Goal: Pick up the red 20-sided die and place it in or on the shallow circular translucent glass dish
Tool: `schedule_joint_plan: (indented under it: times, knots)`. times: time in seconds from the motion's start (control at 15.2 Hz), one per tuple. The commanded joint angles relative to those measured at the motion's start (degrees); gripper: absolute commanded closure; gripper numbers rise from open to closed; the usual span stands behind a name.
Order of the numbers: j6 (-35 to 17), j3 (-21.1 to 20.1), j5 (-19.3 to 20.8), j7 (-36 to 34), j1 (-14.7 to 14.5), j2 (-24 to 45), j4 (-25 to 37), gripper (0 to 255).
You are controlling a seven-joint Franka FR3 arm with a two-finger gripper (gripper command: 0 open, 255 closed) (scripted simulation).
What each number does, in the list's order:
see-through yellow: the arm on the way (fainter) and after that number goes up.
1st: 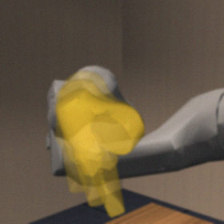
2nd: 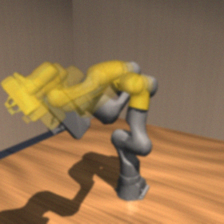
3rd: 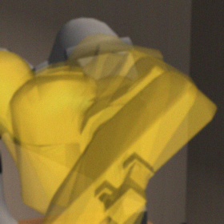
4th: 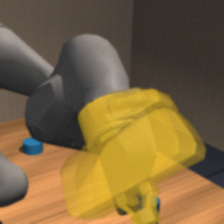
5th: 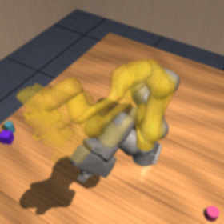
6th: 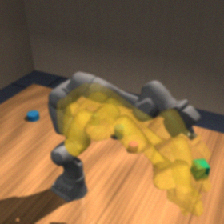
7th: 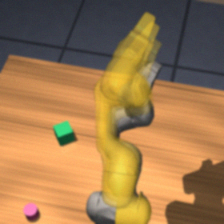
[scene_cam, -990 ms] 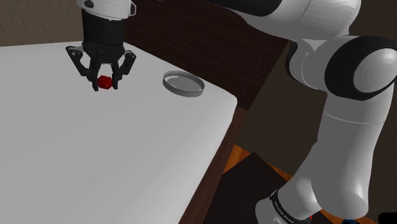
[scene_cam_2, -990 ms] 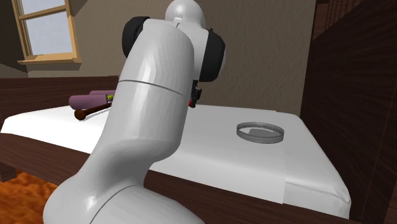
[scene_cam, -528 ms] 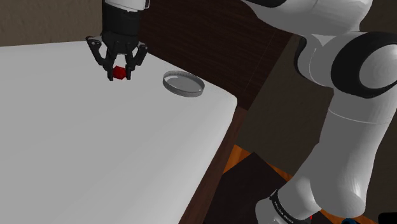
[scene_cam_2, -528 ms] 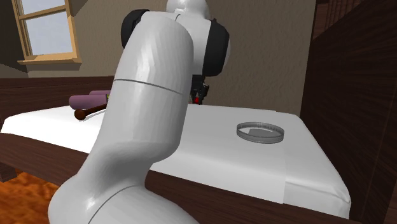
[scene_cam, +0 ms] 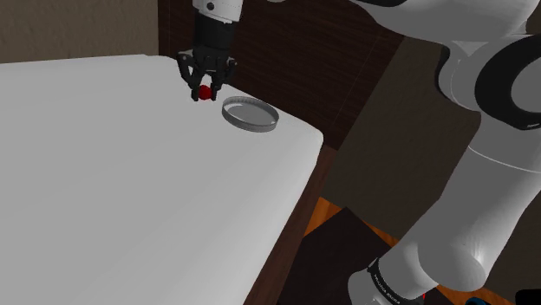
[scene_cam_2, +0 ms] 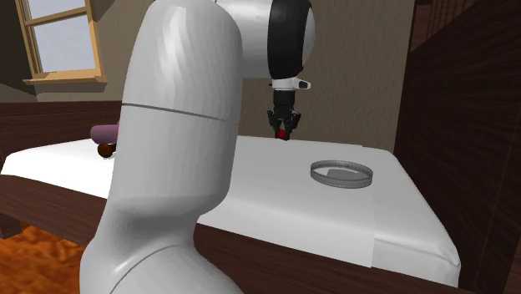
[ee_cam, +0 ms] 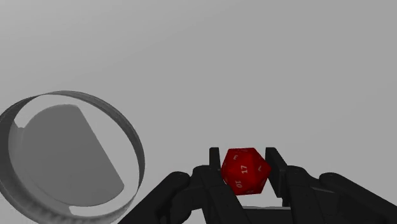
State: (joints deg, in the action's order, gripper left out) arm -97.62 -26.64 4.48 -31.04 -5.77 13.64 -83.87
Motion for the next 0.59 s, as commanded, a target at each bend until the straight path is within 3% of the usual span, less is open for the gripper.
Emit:
schedule_joint_plan:
  times: [0.0, 0.53]
  knots:
    - [-0.21, 0.96, -0.60, 3.01, 2.00, -0.68, -0.80, 255]
    - [-0.71, 4.82, -2.53, 13.77, 8.95, -3.08, -3.53, 255]
